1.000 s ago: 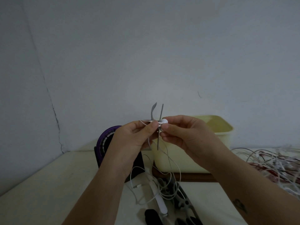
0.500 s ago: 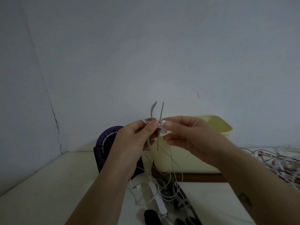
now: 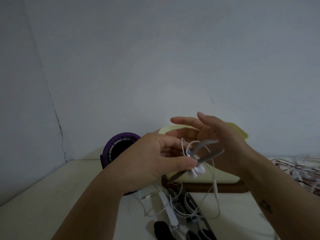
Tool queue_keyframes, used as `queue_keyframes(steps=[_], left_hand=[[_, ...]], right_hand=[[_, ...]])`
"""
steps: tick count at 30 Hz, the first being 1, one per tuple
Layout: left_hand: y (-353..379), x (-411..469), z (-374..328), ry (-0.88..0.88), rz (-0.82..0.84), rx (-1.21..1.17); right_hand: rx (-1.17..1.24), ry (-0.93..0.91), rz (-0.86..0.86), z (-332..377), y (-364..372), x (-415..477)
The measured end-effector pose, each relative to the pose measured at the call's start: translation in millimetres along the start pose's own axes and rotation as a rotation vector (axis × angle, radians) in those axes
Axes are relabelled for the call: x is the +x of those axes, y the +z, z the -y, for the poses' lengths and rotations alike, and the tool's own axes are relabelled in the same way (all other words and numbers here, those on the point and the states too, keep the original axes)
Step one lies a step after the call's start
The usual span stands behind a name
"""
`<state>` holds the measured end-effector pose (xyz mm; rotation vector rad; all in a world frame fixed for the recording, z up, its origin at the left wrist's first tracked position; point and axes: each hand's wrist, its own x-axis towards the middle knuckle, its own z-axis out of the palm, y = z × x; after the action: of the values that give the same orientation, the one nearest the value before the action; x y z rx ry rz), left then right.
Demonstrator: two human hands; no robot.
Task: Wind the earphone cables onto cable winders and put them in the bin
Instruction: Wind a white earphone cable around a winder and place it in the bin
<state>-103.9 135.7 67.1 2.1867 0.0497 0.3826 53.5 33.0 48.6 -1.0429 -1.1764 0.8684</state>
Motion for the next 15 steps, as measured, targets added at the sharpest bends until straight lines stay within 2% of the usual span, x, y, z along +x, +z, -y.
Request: queue_keyframes(steps=[3,6,10,15], left_hand=[[4.3,-1.8,-4.4,0.006,0.108,0.013],[3.3,-2.6,-5.8,0.008,0.092,0.001],[0.9,-3.1,-3.9,-0.016,0.088,0.016],[6.5,-0.4,0.6,-0.088,0.021,0.104]], right_hand=[[-0.068,0.108,0.082,1.3,-2.8,-4.8],[-0.146,0.174,0.112,1.9,-7.0,-8.0],[-0.222,0.084,0.183,3.0,-14.4,-8.0],[-0.195,-0.033,0.124,3.9,-21.5,-7.1]])
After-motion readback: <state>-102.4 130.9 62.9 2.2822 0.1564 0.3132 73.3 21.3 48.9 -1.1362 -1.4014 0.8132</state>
